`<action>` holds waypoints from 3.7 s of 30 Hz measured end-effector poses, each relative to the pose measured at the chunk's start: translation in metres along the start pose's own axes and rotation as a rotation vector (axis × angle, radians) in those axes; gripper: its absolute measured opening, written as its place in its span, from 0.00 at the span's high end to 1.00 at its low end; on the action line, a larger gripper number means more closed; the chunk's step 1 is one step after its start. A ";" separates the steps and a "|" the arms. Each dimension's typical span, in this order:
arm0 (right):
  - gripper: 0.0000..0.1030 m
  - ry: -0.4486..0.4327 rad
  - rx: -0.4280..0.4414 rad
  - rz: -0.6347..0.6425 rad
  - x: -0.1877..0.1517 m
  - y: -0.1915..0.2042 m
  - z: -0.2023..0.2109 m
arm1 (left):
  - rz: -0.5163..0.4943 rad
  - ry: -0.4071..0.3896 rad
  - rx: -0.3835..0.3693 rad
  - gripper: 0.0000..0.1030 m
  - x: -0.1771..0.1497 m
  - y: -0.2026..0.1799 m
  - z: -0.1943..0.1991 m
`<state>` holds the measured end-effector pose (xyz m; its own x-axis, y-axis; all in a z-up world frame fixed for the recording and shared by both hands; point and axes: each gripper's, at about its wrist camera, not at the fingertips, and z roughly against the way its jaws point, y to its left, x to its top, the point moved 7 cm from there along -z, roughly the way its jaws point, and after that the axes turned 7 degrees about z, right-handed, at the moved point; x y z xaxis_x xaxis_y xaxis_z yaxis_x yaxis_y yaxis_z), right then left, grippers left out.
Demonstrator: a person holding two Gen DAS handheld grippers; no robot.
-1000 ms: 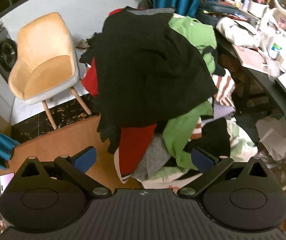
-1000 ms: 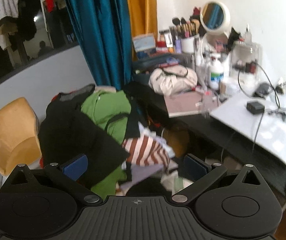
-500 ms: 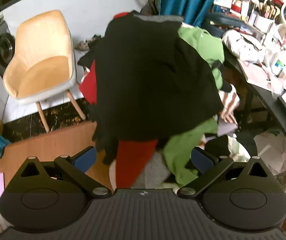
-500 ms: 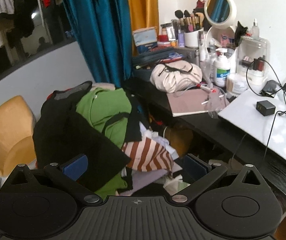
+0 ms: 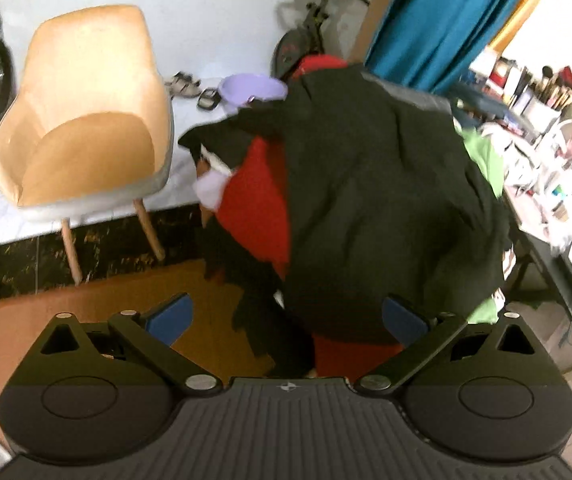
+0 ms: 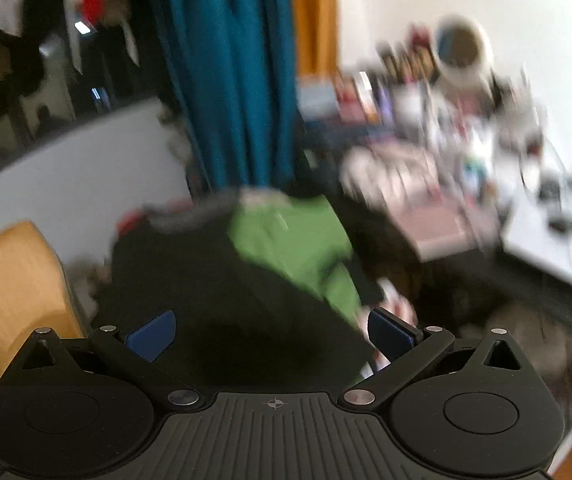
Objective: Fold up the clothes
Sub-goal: 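Close the left tool on an edge of the black garment, then close the right tool on the black garment beside the left tool, then lift the black garment up off the pile with both tools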
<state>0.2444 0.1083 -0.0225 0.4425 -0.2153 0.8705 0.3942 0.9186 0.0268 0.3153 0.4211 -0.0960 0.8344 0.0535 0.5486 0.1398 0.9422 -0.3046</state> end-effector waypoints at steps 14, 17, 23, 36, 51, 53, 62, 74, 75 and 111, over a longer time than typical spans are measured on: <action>0.01 -0.009 -0.186 -0.032 -0.004 0.021 -0.031 | -0.141 0.022 0.020 0.04 0.041 0.055 -0.050; 0.01 -0.024 -0.185 -0.067 0.004 0.015 -0.056 | -0.167 0.024 -0.034 0.06 0.062 0.046 -0.065; 0.01 -0.056 -0.175 -0.153 0.024 0.004 -0.112 | -0.372 -0.052 -0.117 0.08 0.140 0.007 -0.102; 0.01 -0.007 -0.203 -0.255 0.062 -0.019 -0.248 | -0.886 -0.115 -0.299 0.08 0.258 -0.099 -0.219; 0.01 0.041 -0.424 -0.366 0.057 0.004 -0.298 | -0.950 0.184 -0.638 0.75 0.300 -0.130 -0.325; 0.01 0.039 -0.442 -0.382 0.058 0.006 -0.301 | -0.970 0.218 -0.668 0.85 0.296 -0.126 -0.317; 0.01 -0.001 -0.444 -0.364 0.080 0.021 -0.321 | -1.103 0.372 -0.913 0.86 0.260 -0.120 -0.272; 0.06 0.091 -0.234 -0.412 0.091 0.046 -0.398 | -1.132 0.328 -0.831 0.88 0.226 -0.112 -0.289; 0.10 0.095 -0.213 -0.422 0.091 0.047 -0.402 | -1.123 0.321 -0.835 0.91 0.227 -0.110 -0.283; 1.00 -0.007 -0.173 -0.590 0.066 0.009 -0.267 | -1.286 0.290 -0.763 0.42 0.201 -0.102 -0.286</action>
<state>0.4922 0.0135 -0.0961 0.1051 -0.6681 0.7366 0.6960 0.5784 0.4254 0.6213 0.2411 -0.1776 -0.0044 -0.7944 0.6074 0.9877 -0.0983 -0.1214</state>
